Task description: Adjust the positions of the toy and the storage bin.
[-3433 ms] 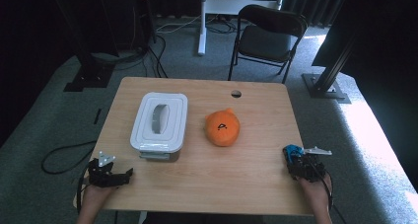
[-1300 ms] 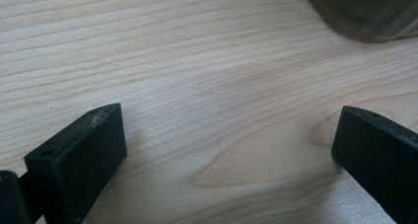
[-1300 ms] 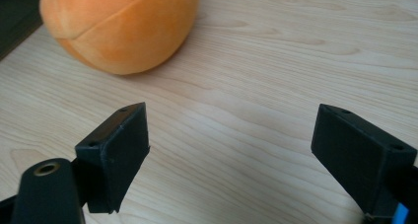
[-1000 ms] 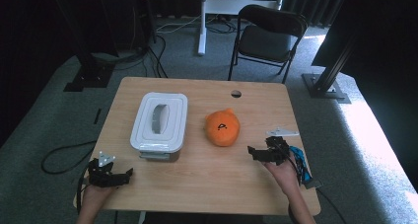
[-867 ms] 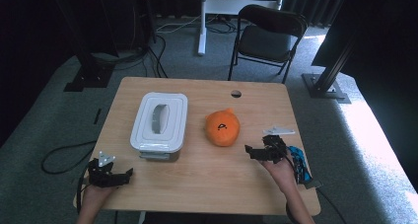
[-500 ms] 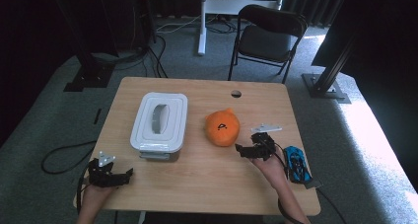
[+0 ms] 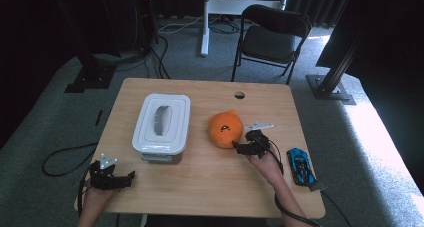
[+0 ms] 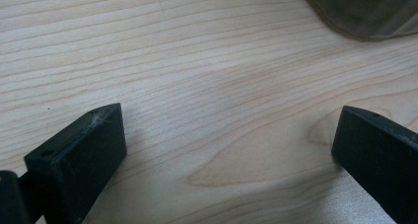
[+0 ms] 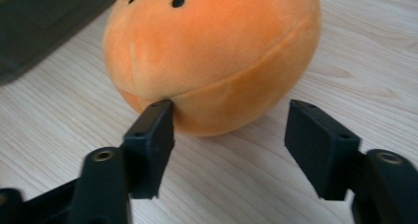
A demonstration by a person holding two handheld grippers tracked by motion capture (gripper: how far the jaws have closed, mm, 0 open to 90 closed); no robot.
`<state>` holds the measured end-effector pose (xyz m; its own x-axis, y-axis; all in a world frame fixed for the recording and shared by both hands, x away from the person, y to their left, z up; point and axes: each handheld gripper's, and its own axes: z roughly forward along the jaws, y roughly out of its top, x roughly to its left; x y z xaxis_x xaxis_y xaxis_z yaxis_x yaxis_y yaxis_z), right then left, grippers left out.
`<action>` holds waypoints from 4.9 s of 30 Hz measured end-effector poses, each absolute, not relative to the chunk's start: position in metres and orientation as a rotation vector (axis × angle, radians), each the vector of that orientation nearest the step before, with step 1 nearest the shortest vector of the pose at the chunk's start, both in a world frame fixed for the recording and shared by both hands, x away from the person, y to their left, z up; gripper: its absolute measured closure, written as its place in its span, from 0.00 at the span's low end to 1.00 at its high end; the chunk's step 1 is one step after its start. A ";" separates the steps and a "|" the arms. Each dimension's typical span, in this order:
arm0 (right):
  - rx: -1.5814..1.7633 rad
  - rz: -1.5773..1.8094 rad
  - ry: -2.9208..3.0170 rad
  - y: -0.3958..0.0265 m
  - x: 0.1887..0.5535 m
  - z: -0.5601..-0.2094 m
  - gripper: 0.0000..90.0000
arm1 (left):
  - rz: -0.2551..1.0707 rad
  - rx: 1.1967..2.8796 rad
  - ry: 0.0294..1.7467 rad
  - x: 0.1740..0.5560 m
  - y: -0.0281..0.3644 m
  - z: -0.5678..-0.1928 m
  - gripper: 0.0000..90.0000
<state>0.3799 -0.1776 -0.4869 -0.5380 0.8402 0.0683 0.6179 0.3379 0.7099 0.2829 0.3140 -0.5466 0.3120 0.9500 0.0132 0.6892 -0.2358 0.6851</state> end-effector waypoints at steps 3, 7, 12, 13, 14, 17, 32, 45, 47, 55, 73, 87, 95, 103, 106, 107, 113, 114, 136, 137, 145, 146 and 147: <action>1.290 1.050 2.285 -0.178 0.380 -0.487 0.54 | 0.588 2.008 1.445 0.283 0.314 -0.547 0.01; 1.242 1.050 2.282 -0.176 0.378 -0.486 0.70 | 0.589 2.008 1.445 0.283 0.314 -0.547 0.01; 1.189 1.013 2.279 -0.172 0.374 -0.486 0.98 | 0.589 2.007 1.445 0.283 0.314 -0.547 0.01; 1.184 1.013 2.278 -0.172 0.373 -0.486 0.99 | 0.589 2.007 1.445 0.283 0.314 -0.547 0.01; 1.188 1.014 2.279 -0.171 0.373 -0.486 0.99 | 0.589 2.007 1.445 0.283 0.314 -0.547 0.01; 1.185 1.028 2.298 -0.170 0.371 -0.485 1.00 | 0.589 2.007 1.445 0.283 0.314 -0.547 0.01; 1.064 1.209 2.498 -0.142 0.354 -0.479 0.81 | 0.590 2.007 1.445 0.282 0.314 -0.547 0.01; 1.174 1.157 2.352 -0.198 0.372 -0.469 0.63 | 0.590 2.007 1.446 0.282 0.314 -0.547 0.01; 1.169 1.139 2.366 -0.199 0.378 -0.475 0.63 | 0.590 2.007 1.445 0.282 0.314 -0.547 0.01; 1.177 1.169 2.409 -0.193 0.391 -0.491 0.65 | 0.590 2.006 1.446 0.282 0.314 -0.547 0.01; 1.137 1.147 2.447 -0.172 0.369 -0.487 1.00 | 0.590 2.008 1.445 0.282 0.314 -0.547 0.01; 1.060 1.277 2.470 -0.161 0.346 -0.473 0.81 | 0.589 2.009 1.444 0.282 0.314 -0.547 0.01; 1.167 1.185 2.347 -0.201 0.359 -0.465 0.69 | 0.589 2.009 1.444 0.282 0.314 -0.547 0.01; 1.234 1.169 2.385 -0.211 0.369 -0.476 0.66 | 0.589 2.008 1.444 0.282 0.314 -0.547 0.01; 1.228 1.163 2.410 -0.208 0.371 -0.481 0.66 | 0.589 2.009 1.444 0.282 0.314 -0.547 0.01; 1.220 1.155 2.415 -0.207 0.371 -0.482 0.66 | 0.589 2.008 1.444 0.282 0.314 -0.547 0.01; 1.211 1.164 2.434 -0.200 0.370 -0.484 0.86 | 0.590 2.007 1.445 0.282 0.314 -0.547 0.01; 1.213 1.166 2.439 -0.199 0.369 -0.483 0.89 | 0.590 2.006 1.445 0.282 0.314 -0.547 0.01; 1.160 1.221 2.535 -0.166 0.335 -0.486 0.88 | 0.590 2.008 1.445 0.282 0.314 -0.547 0.01; 1.146 1.225 2.548 -0.164 0.333 -0.486 0.88 | 0.590 2.008 1.444 0.282 0.314 -0.547 0.01; 1.058 1.327 2.523 -0.166 0.322 -0.466 0.73 | 0.590 2.008 1.445 0.282 0.314 -0.547 0.01; 1.058 1.340 2.512 -0.169 0.323 -0.463 0.68 | 0.590 2.007 1.445 0.282 0.314 -0.547 0.01; 1.062 1.348 2.490 -0.172 0.324 -0.459 0.66 | 0.590 2.008 1.445 0.282 0.314 -0.547 0.01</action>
<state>0.3237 -0.1720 -0.4594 -0.7472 0.6285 0.2160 0.5245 0.3581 0.7725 0.2817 0.3142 -0.5467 0.3124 0.9498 0.0140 0.6883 -0.2365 0.6858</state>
